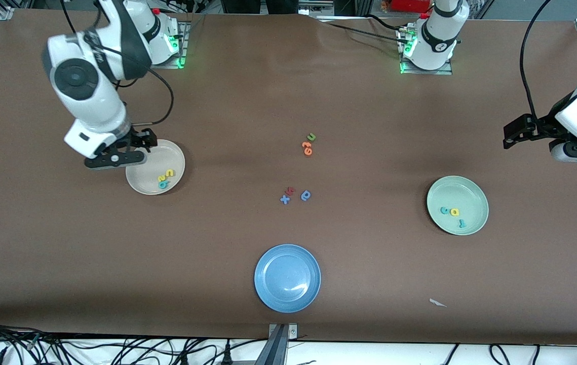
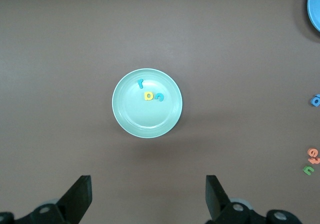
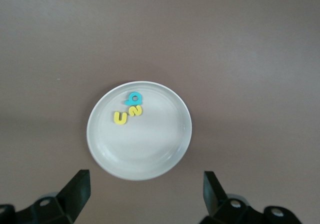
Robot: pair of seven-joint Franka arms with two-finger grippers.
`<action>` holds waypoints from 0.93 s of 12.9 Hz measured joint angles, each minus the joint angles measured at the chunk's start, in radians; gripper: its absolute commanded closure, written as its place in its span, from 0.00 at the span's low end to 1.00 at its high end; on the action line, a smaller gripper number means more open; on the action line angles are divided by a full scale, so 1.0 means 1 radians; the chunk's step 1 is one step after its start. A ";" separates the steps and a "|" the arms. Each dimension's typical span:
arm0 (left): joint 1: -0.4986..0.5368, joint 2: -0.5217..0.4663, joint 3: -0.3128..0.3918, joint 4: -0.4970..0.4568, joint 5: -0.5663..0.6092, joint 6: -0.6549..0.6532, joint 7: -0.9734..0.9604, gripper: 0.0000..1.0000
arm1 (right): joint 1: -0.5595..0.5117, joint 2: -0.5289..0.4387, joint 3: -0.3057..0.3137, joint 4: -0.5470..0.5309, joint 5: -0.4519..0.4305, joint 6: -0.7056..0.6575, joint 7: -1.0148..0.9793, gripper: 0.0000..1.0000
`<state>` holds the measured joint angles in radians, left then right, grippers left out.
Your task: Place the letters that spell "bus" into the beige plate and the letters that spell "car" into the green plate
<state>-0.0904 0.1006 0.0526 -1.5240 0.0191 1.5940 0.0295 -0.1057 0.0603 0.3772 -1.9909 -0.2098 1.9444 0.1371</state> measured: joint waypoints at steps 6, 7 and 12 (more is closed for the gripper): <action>0.000 0.001 0.000 0.000 0.000 0.000 0.000 0.00 | 0.072 -0.009 -0.247 0.276 0.155 -0.294 -0.221 0.00; 0.000 0.001 0.000 0.000 0.000 0.000 0.000 0.00 | 0.132 -0.009 -0.335 0.312 0.169 -0.338 -0.253 0.00; -0.001 0.001 0.000 0.000 0.000 0.000 0.000 0.00 | 0.216 -0.004 -0.461 0.436 0.198 -0.468 -0.318 0.00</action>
<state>-0.0909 0.1014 0.0526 -1.5237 0.0191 1.5939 0.0295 0.1104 0.0559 -0.0836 -1.5549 -0.0117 1.4767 -0.1808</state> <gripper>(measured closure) 0.000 0.000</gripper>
